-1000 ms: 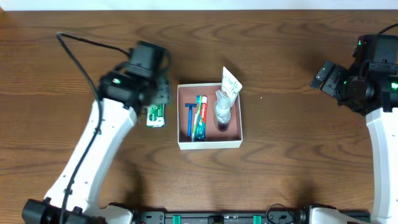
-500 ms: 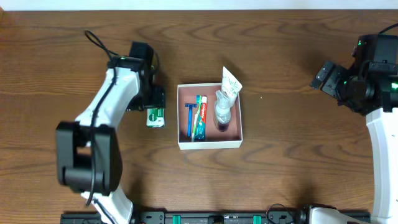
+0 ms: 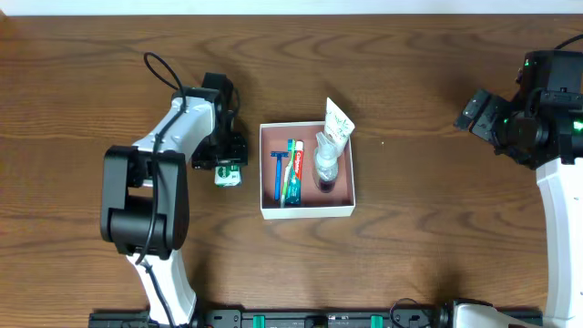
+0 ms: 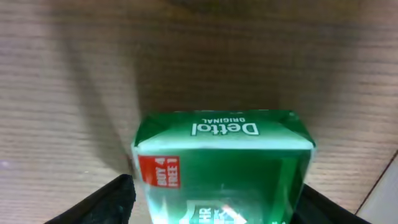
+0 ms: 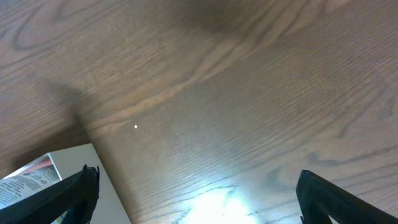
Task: Pack container
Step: 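Grasp the green Dettol soap box with the left gripper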
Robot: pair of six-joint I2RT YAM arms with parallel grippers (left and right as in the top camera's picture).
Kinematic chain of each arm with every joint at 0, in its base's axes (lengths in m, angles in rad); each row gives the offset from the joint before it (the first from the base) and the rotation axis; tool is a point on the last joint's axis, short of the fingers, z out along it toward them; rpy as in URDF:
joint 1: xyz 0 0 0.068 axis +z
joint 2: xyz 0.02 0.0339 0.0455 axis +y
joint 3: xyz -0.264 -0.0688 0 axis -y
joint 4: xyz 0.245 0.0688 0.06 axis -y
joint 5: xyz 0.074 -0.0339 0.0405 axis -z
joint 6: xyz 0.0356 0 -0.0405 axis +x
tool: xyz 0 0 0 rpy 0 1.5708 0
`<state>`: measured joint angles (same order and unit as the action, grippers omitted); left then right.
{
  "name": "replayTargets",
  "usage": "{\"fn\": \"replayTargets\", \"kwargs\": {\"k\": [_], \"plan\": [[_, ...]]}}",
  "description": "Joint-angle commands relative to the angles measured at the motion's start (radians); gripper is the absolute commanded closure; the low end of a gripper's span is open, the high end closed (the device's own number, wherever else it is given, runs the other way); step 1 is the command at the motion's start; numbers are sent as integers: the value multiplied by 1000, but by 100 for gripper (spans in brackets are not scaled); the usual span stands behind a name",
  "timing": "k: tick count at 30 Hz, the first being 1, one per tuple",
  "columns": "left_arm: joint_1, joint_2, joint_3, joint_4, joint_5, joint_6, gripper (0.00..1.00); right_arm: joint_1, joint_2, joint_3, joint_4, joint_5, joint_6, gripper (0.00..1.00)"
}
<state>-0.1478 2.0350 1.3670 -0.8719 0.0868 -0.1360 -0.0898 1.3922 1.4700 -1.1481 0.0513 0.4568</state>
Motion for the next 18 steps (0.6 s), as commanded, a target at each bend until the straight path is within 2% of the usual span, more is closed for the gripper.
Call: {"fn": "replayTargets", "kwargs": {"k": [1,4,9,18], "plan": [[0,7,-5,6,11,-8,32,-8,0,2,0,1,-2,1],[0,8,-6,26,11,-7,35,-8,0,2,0,0,-2,1],[0,7,-6,23,11,-12,51,-8,0,2,0,1,-2,1],[-1,-69,47,-97,12,-45,59,-8,0,2,0,0,-2,1]]}}
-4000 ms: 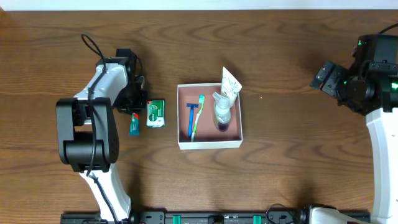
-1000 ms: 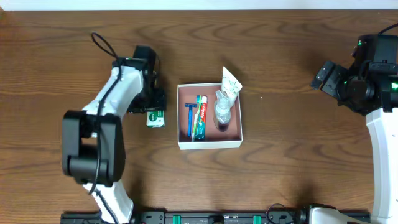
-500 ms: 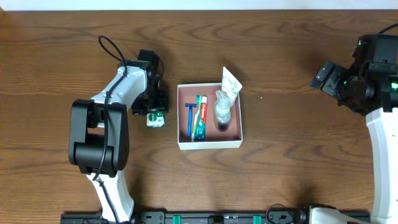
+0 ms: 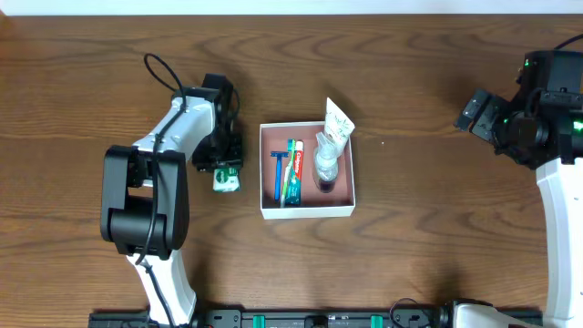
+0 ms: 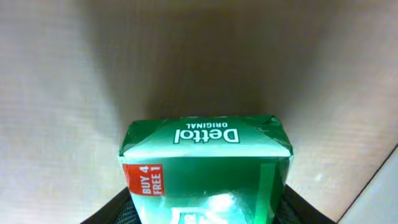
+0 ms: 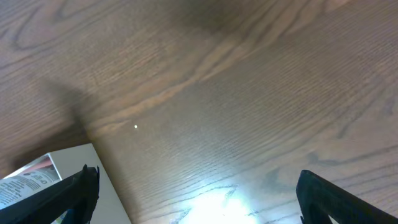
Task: Pack container
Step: 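Grasp the green Dettol soap box with the left gripper, then place the Dettol soap box into the box with the left gripper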
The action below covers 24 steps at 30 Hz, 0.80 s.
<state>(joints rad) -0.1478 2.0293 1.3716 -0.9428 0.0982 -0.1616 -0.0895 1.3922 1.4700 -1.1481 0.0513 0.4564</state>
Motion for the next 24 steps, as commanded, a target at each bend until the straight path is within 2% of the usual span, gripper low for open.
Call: {"fn": "replayTargets", "kwargs": {"k": [1,7,12,18,24], "plan": [[-2,-97,55,-48,0,-20,60,-8,0,2,0,0,-1,1],[-50,-316,77,-88,47,-24,60,-8,0,2,0,1,-1,1],[-161,-471,77,-65,48,-103,60,-8,0,2,0,0,-1,1],[-292,-458,44,23,38,-204,59,-8,0,2,0,0,-1,1],[-354,-339,16,69,-16,-260,60,-8,0,2,0,1,-1,1]]}}
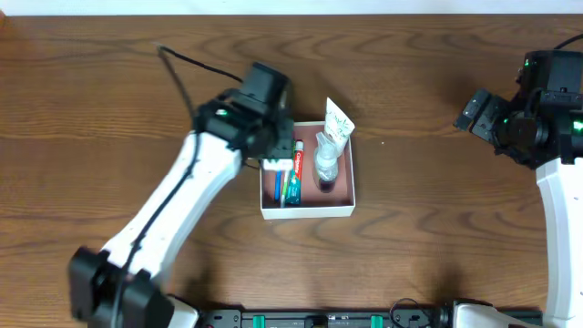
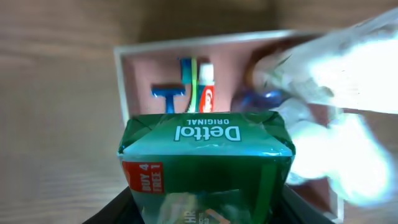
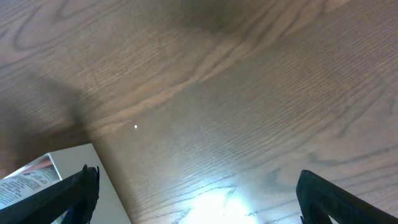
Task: Pack container
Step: 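Place the Dettol soap box into the box with the left gripper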
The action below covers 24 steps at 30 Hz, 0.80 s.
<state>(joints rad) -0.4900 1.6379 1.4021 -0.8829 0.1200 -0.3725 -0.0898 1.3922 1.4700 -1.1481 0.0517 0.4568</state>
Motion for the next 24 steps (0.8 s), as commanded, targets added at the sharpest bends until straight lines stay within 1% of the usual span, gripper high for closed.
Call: {"fn": "replayTargets", "kwargs": {"k": [1,9,10,15,17,18,19,24], "plan": [[-14,82,-15,19,-38,-50,59,-8,0,2,0,0,-2,1],[-17,209,-15,32,-34,-52,58,-8,0,2,0,0,-2,1],[-17,212,-14,33,-34,-52,51,-8,0,2,0,0,-2,1],[-12,196,8,37,-34,-51,38,-8,0,2,0,0,-2,1],[-8,179,32,37,-35,-48,19,-8,0,2,0,0,-2,1],[-4,171,45,37,-35,-43,5,-8,0,2,0,0,-2,1],[0,163,56,38,-36,-30,2,-8,0,2,0,0,-2,1],[39,96,96,36,-108,21,2,-8,0,2,0,0,-2,1]]}}
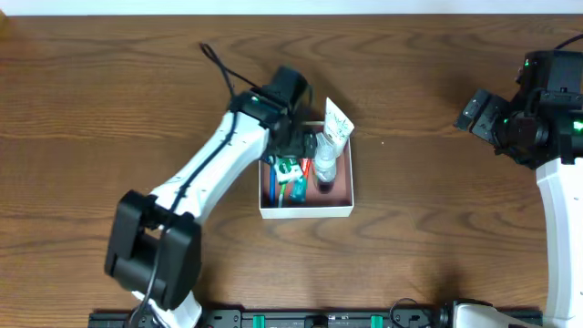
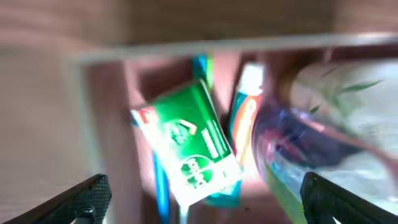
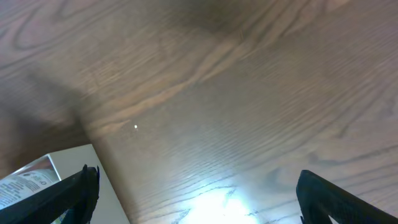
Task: Pack container
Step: 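Place the Dettol soap box into the box with the left gripper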
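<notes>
The white container with a pink floor sits mid-table. Inside it the green Dettol soap box lies tilted across the blue razor and the toothpaste. In the left wrist view the soap box is free of the fingers. My left gripper hovers open over the container's back left part, its jaws spread wide around nothing. My right gripper is open far to the right, above bare wood.
A clear bottle and a white tube fill the container's right side, the tube leaning over the back rim. The container's corner shows at the lower left of the right wrist view. Brown wooden table all around.
My left gripper has opened and let go of the soap box, which now lies in the container on the razor and toothpaste. The gripper sits a little further right. The right arm is unchanged.
The soap box lay on the table left of the container with my left gripper around it. Then it was gripped and raised slightly. Later it was held over the container's left side. Now it rests inside, released. The right arm stayed put.
</notes>
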Robot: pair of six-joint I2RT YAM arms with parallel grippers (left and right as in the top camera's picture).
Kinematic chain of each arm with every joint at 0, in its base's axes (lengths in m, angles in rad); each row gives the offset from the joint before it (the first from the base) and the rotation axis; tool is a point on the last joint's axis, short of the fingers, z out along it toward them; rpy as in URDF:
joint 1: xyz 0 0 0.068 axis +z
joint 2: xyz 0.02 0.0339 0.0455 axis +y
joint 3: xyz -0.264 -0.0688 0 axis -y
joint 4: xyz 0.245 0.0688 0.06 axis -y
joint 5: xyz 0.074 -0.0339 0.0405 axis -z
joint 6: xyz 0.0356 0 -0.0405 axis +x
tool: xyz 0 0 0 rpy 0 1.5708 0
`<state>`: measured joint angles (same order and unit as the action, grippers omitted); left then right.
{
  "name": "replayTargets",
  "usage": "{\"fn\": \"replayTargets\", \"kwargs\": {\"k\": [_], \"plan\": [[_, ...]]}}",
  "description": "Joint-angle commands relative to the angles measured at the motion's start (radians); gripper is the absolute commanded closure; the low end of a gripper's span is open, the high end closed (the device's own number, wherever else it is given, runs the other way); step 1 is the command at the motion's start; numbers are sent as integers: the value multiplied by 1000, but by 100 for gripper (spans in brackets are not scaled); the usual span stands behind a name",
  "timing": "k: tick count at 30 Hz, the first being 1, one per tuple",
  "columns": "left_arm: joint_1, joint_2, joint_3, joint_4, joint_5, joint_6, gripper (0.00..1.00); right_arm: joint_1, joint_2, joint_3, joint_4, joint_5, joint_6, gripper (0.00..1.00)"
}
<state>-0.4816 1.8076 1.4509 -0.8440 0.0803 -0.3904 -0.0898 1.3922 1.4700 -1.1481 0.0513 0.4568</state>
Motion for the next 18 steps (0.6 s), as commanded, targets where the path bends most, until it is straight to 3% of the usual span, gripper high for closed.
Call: {"fn": "replayTargets", "kwargs": {"k": [1,8,18], "plan": [[39,-90,50,-3,-83,39,2,-8,0,2,0,0,-2,1],[79,-269,52,-6,-209,64,2,-8,0,2,0,0,-2,1],[79,-548,52,-106,-376,350,2,-8,0,2,0,1,-2,1]]}}
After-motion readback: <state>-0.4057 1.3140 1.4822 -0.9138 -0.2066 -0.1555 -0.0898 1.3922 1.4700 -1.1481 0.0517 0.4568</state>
